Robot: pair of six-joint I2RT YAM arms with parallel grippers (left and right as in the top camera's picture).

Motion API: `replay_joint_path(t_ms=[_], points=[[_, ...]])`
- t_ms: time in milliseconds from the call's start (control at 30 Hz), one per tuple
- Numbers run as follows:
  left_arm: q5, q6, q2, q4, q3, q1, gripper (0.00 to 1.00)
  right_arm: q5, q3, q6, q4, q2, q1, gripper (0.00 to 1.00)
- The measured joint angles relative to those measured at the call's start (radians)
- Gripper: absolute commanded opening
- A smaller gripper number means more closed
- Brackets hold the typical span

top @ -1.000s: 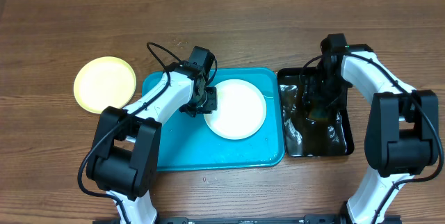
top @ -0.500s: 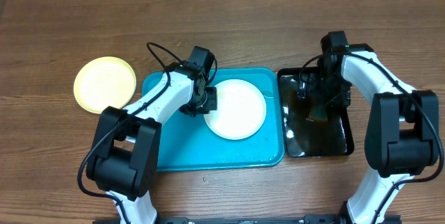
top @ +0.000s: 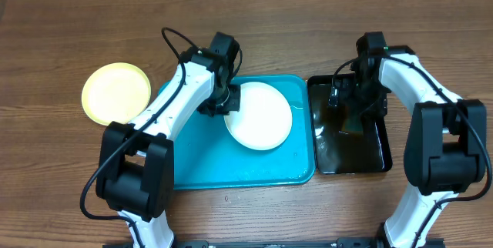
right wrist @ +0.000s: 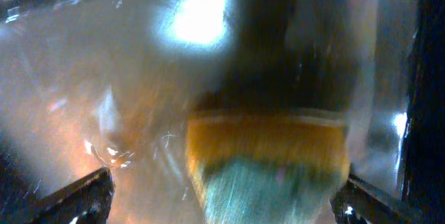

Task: Clean dirty plates on tray and stack at the side
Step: 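Raise the right gripper out of the black tray to the upper right, then lift the white plate by its rim with the left gripper and tilt it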

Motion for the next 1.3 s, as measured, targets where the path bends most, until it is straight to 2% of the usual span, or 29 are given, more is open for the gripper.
replay_joint_path(t_ms=[267,467,667,933,1133,1300], points=[[-0.007,0.015,0.000,-0.035,0.057,0.001,0.04,-0.035,0.378,-0.023,-0.251,0.009,-0.002,1.00],[-0.007,0.015,0.001,-0.051,0.095,-0.002,0.04,-0.044,0.542,-0.010,-0.291,0.009,-0.063,1.00],[-0.026,0.015,0.005,-0.064,0.207,-0.026,0.04,0.005,0.550,-0.003,-0.271,0.009,-0.228,1.00],[-0.090,-0.005,0.006,0.046,0.284,-0.181,0.04,0.069,0.550,0.000,-0.272,0.009,-0.409,1.00],[-0.264,-0.012,0.011,0.116,0.284,-0.346,0.04,0.077,0.550,0.000,-0.272,0.009,-0.450,1.00],[-0.507,-0.002,0.011,0.131,0.284,-0.466,0.04,0.078,0.550,0.000,-0.272,0.009,-0.451,1.00]])
